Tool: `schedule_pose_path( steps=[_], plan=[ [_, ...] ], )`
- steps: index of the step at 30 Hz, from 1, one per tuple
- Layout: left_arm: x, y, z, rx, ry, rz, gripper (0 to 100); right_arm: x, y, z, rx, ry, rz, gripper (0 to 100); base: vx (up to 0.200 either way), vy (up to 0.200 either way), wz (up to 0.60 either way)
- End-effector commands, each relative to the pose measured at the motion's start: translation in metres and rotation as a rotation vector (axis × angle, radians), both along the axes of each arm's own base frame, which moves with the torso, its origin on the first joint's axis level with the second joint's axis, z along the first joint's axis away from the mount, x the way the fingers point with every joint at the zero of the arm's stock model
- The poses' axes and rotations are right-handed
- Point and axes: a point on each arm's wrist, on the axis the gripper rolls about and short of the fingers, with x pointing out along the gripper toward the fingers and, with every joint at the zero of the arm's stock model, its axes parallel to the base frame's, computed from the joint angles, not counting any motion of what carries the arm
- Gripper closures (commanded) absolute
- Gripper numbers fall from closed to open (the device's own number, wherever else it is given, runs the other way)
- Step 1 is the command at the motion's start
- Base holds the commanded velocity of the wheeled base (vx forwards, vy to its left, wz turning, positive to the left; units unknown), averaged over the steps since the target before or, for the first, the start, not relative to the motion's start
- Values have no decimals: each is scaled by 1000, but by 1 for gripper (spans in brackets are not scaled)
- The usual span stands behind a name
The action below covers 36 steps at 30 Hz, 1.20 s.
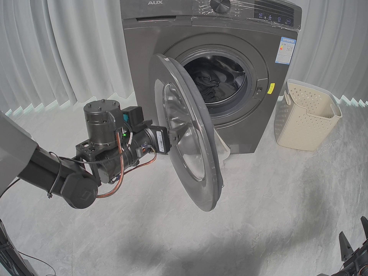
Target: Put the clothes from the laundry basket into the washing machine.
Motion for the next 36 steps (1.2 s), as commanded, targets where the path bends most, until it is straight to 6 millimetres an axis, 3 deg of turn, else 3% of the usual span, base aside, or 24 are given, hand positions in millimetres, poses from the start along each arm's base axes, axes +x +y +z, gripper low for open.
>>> schedule_pose_path(
  steps=[1,9,12,13,14,19,24,30,32,33,34,36],
  plan=[
    [-23,15,-5,23,34,3,0,0,0,-5,0,6,0,0,0,0,0],
    [-120,77,5,20,29,12,0,0,0,-5,0,6,0,0,0,0,0],
    [-135,86,5,17,20,15,0,0,0,-5,0,6,0,0,0,0,0],
    [-169,108,-3,48,12,27,0,0,0,-5,-2,6,0,0,0,0,0],
    [-180,115,-8,68,13,26,0,1,0,-5,-2,7,0,0,0,0,0],
    [-217,137,-23,93,17,46,0,1,0,-5,-3,7,-1,0,0,0,0],
    [-244,160,-27,78,-24,193,0,1,0,-5,0,3,-3,0,0,0,0],
    [-280,182,-46,72,-136,366,0,0,0,-4,-2,-9,8,0,0,0,0],
    [-286,184,-49,69,-145,390,0,-1,0,3,11,-53,16,0,0,0,0],
    [-299,187,-59,72,-142,434,0,-13,1,38,24,-230,42,0,0,0,0],
    [-305,188,-64,81,-142,457,0,-19,1,55,26,-286,73,0,0,0,0],
    [-313,189,-75,96,-123,463,0,-16,3,68,15,-223,172,0,0,0,0]
  ],
)
